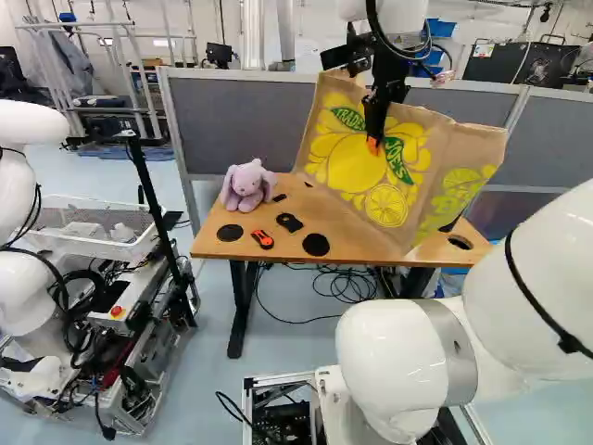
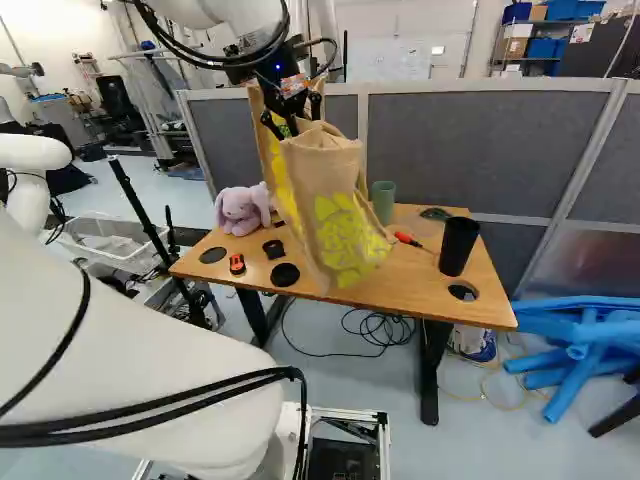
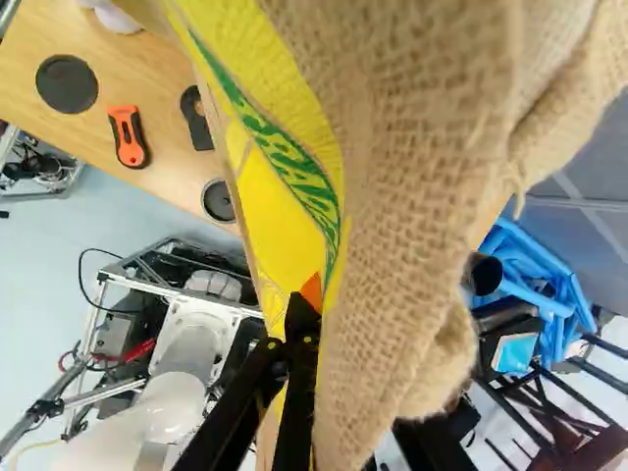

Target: Pick up the bag on the ground and place it on the table

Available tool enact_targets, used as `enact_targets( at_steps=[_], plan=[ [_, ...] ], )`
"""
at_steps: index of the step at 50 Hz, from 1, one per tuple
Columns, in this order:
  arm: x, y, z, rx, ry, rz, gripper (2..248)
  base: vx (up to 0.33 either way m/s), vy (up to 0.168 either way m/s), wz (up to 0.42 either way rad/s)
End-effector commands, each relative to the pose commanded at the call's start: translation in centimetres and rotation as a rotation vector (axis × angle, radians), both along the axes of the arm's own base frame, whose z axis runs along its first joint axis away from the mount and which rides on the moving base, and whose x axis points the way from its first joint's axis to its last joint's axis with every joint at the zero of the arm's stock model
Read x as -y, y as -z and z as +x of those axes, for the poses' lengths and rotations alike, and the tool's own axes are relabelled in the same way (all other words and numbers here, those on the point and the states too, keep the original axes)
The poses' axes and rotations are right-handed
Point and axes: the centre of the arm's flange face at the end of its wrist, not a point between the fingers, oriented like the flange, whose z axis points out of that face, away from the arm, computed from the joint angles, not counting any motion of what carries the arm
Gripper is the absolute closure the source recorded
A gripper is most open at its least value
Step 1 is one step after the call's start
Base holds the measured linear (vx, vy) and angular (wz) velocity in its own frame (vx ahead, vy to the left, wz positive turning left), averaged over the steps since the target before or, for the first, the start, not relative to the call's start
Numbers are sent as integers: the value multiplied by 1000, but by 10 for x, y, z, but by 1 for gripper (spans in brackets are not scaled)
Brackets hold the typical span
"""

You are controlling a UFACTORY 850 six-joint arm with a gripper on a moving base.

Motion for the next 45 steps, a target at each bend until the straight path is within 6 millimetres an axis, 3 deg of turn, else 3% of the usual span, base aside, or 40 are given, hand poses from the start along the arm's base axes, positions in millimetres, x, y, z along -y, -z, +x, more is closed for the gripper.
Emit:
enact_targets(
  at_steps=[25, 45],
  plan=[
    [0, 0, 0, -48, -245, -61, 228, 0, 0, 0],
    [0, 0, 0, -53, -270, -67, 228, 0, 0, 0]
  ],
)
